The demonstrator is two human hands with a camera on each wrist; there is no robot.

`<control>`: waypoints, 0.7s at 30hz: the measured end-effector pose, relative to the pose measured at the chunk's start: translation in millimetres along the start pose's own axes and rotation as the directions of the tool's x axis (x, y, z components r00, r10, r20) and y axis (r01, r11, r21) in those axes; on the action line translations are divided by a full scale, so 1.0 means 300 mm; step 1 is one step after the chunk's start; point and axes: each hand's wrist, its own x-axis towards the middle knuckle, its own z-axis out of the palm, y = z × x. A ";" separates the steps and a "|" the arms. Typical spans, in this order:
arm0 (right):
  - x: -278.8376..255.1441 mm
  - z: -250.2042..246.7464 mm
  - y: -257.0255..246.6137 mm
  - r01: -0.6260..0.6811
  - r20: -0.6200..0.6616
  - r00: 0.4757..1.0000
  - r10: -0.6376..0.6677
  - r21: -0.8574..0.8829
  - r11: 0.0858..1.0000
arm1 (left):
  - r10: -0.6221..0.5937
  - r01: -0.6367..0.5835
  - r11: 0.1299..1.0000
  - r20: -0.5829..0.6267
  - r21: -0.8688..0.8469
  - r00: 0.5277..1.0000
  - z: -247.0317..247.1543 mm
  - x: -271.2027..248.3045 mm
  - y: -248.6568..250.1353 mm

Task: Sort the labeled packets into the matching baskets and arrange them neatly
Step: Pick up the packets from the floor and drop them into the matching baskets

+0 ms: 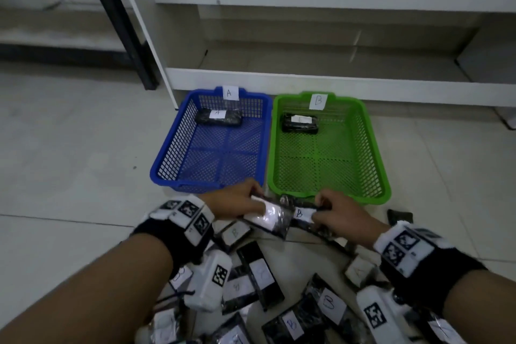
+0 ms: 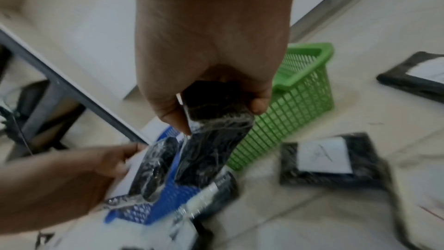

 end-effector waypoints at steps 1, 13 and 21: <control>0.006 -0.032 -0.034 -0.001 0.023 1.000 0.000 0.066 0.998 | -0.003 0.000 0.999 -0.056 -0.052 0.998 -0.045 -0.001 0.008; 0.268 -0.151 -0.014 -0.040 -0.352 0.930 0.104 0.183 0.982 | -0.081 -0.117 0.941 -0.545 -0.319 0.835 -0.300 0.112 -0.062; 0.404 -0.043 0.134 -0.108 -0.488 0.866 0.111 0.034 0.994 | -0.235 0.034 0.893 -0.402 -0.448 0.885 -0.235 0.341 -0.267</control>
